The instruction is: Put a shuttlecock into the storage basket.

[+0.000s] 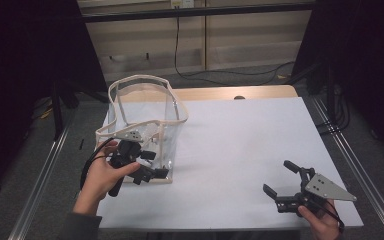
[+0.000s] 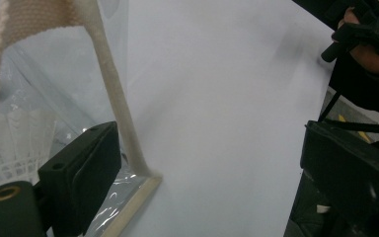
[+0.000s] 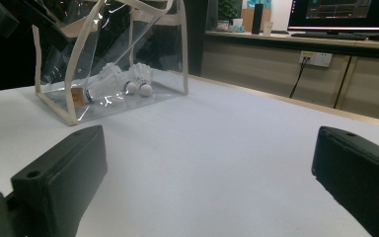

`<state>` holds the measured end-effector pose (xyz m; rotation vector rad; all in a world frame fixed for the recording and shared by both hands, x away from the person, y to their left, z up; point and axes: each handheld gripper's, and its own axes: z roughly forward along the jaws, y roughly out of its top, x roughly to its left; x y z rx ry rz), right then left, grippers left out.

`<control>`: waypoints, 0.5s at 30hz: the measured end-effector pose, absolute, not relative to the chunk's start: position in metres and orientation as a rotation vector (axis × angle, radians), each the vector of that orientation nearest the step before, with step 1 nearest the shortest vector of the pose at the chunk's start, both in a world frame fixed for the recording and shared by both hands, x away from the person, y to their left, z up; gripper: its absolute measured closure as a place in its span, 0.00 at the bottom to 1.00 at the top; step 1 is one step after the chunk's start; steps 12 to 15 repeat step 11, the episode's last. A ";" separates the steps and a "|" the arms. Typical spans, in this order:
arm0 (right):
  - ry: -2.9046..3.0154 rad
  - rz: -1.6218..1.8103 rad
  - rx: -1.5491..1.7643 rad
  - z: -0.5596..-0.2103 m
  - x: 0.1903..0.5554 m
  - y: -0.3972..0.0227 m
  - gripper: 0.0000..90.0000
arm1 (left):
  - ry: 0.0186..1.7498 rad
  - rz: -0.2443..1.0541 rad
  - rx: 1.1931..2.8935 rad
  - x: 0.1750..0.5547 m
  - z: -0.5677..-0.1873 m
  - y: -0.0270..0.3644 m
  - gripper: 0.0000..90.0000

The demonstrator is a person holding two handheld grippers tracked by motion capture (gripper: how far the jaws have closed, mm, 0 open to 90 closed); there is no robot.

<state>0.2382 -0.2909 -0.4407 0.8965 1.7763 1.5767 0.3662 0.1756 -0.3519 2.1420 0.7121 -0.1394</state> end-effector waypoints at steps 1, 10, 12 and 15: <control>1.777 1.577 0.896 -0.441 0.238 -0.291 0.00 | 0.710 -0.134 2.141 0.366 -0.354 0.176 0.10; 1.776 1.578 0.894 -0.441 0.238 -0.291 0.00 | 0.671 -0.095 2.145 0.361 -0.364 0.178 0.09; 1.775 1.576 0.894 -0.441 0.238 -0.292 0.00 | 0.670 -0.092 2.138 0.360 -0.366 0.178 0.09; 1.775 1.576 0.894 -0.441 0.238 -0.292 0.00 | 0.670 -0.092 2.138 0.360 -0.366 0.178 0.09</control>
